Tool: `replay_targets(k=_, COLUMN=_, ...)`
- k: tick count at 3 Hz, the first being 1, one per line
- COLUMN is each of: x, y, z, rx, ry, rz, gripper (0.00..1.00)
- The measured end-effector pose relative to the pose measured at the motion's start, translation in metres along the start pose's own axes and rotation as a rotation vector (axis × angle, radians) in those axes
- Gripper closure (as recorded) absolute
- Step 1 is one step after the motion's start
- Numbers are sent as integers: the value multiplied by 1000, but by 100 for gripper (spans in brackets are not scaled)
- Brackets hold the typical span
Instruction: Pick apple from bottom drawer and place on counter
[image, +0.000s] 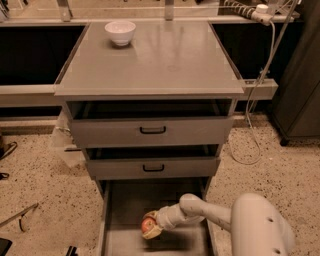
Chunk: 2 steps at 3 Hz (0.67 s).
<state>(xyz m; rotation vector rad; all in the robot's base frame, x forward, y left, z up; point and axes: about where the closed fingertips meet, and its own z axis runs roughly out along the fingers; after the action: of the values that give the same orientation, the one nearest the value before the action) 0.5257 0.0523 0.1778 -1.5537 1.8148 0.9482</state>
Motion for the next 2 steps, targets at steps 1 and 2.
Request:
replay_targets(k=1, x=-58, y=24, z=-80, rx=-1, ry=-90, rz=-68, gripper=100)
replay_targets(k=2, x=-112, y=42, z=-149, rx=-5, ry=-162, rz=-141, gripper=100)
